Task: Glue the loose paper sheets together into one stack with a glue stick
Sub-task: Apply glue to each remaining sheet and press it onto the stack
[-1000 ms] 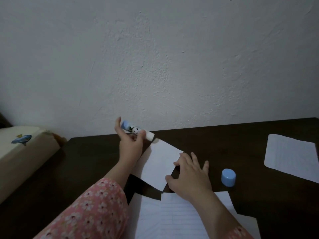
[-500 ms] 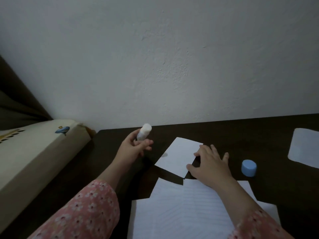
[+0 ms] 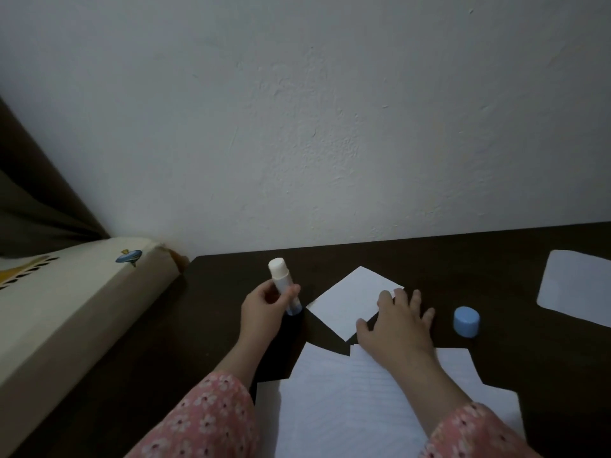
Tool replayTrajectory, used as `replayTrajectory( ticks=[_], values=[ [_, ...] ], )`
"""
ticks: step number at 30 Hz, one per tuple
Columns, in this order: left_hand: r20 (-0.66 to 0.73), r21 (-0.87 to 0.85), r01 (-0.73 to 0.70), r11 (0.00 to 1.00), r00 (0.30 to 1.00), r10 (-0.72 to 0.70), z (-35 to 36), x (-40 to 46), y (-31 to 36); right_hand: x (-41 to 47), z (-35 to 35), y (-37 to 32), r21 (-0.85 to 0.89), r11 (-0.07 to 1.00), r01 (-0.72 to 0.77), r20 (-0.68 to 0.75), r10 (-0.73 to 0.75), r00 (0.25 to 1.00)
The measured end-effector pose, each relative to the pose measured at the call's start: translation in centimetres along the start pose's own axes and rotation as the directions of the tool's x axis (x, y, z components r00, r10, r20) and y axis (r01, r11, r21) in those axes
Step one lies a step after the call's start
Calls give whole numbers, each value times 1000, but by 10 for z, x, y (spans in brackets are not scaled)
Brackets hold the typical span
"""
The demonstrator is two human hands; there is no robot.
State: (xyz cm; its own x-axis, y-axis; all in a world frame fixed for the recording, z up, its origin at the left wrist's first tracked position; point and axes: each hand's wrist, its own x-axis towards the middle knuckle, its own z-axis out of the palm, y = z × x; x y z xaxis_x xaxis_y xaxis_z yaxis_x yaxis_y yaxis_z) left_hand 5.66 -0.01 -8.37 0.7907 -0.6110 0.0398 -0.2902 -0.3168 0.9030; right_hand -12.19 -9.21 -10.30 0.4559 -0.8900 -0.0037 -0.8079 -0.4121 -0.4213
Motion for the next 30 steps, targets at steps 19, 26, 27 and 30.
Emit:
replayTrajectory(
  ticks=[19,26,27,30],
  values=[
    [188,571,-358,739,933,306,63,-58,23,-2,-76,36,169,984,54,-446,27,895],
    [382,637,-451,626,889,251,80,-54,38,7,-100,123,140,928,-345,-407,372,834],
    [397,628,-456,631,885,244,81,-53,39,6,-97,131,115,914,-388,-382,402,832],
    [393,603,-434,670,892,224,83,-54,41,6,-85,145,84,889,-449,-324,451,832]
  ],
)
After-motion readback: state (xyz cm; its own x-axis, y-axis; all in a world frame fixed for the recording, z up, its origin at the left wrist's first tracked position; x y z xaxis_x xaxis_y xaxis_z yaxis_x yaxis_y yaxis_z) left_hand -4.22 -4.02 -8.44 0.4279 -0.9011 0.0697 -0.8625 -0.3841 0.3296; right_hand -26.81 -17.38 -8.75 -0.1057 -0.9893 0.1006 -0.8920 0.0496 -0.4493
